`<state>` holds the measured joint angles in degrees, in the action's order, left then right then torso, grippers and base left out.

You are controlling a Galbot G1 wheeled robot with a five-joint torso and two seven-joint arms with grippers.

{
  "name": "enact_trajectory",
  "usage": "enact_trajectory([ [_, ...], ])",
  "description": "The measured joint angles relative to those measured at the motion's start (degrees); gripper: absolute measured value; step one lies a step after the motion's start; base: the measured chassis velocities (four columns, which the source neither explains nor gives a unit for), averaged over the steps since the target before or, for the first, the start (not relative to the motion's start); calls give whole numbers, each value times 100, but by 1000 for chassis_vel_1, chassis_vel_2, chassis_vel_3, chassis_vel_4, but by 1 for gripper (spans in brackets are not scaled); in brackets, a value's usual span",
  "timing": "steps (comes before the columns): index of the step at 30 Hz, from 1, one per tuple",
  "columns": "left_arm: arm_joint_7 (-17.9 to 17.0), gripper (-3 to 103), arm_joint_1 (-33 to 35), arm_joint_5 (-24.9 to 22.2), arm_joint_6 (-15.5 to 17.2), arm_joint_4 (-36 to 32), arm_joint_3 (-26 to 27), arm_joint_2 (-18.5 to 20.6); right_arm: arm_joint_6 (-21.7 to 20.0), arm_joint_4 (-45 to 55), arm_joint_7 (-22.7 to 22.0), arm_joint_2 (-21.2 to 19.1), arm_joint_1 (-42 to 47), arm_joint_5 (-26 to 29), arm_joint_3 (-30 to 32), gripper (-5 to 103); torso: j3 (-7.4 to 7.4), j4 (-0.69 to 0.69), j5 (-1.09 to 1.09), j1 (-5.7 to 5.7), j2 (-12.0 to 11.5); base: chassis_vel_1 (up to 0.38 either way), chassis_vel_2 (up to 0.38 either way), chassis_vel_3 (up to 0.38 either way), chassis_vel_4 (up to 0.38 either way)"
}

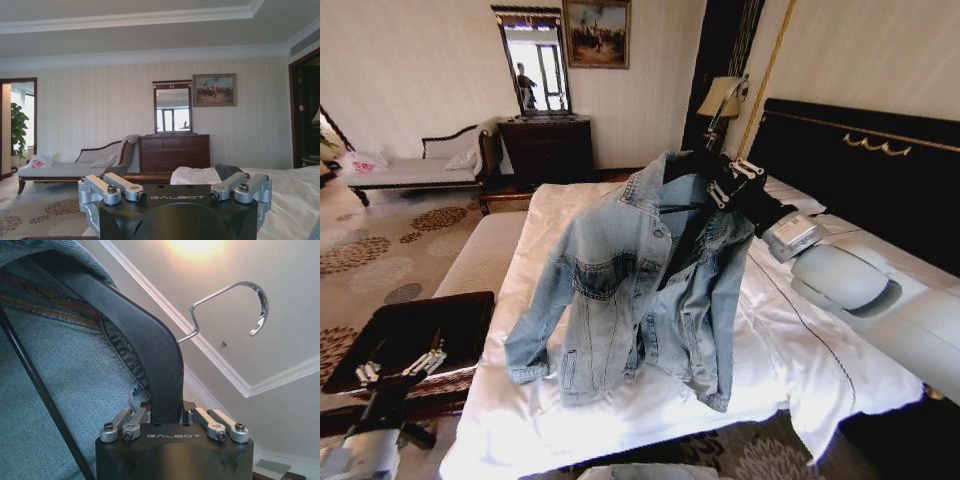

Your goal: Pick up the clothes from the bed and hang them on the clothes hanger.

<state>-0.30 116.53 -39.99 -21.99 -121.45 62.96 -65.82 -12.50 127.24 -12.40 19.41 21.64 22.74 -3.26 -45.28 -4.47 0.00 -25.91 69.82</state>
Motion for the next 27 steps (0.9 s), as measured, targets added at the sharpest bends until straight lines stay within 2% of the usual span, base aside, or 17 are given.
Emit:
enact_trajectory([
  [27, 5, 100, 1, -1, -6, 0, 0, -1, 31, 6, 31, -57, -46, 16, 48, 27, 0, 0, 0, -1, -1, 219, -221, -219, 218],
])
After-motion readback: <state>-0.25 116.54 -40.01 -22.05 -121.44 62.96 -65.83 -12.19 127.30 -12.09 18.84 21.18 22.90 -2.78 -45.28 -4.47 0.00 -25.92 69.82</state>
